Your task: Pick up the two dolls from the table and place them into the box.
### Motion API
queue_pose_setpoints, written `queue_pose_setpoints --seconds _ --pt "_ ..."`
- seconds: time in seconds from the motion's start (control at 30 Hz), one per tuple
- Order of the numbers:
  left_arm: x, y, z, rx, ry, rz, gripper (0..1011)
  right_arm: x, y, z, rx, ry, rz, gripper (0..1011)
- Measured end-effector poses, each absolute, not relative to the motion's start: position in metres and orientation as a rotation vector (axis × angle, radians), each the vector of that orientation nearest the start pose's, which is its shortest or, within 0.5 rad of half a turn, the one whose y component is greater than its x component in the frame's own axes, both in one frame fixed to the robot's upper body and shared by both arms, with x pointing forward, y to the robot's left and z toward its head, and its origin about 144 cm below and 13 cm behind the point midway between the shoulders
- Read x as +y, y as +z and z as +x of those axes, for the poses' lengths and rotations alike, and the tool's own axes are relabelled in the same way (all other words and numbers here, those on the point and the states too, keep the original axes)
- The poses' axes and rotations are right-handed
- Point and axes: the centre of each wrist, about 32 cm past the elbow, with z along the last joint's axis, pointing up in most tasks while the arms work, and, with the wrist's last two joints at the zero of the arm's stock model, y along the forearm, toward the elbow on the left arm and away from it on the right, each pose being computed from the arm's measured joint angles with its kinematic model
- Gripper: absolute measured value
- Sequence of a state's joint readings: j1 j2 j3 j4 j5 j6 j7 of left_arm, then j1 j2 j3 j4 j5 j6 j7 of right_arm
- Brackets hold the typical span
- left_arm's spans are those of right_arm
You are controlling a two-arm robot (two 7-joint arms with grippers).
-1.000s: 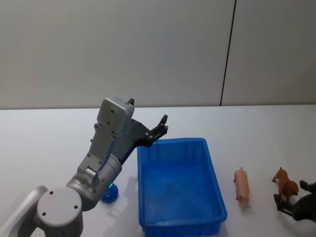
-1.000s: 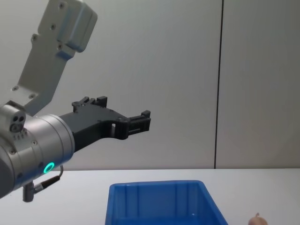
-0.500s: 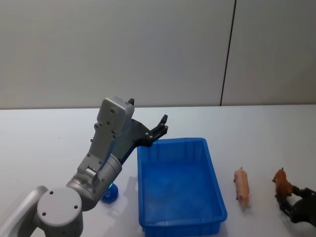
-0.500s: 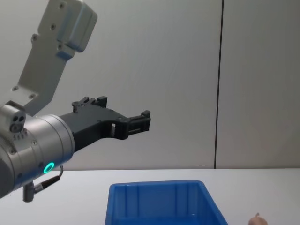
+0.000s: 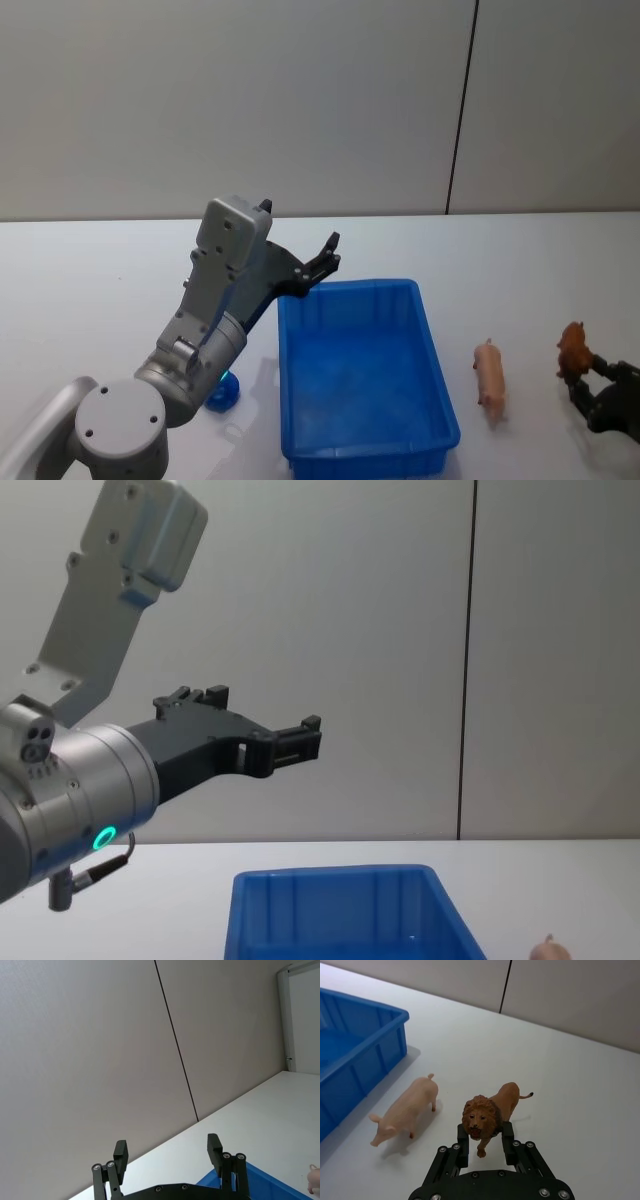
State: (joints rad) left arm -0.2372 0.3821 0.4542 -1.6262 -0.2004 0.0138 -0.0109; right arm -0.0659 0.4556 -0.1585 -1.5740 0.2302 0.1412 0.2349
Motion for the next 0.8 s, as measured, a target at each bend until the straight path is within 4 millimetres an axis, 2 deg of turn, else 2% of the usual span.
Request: queue_pose_setpoints --seconds 0.37,0.8 --pt "0.198 1.204 0.492 -0.268 1.124 0.061 1003 -0.308 1.138 0.438 -0.021 -1.153 -0.282 376" --pt "0.198 1.204 0.492 -0.268 1.124 0.061 1003 -0.294 1.161 0.453 -0.097 -1.014 -0.172 376"
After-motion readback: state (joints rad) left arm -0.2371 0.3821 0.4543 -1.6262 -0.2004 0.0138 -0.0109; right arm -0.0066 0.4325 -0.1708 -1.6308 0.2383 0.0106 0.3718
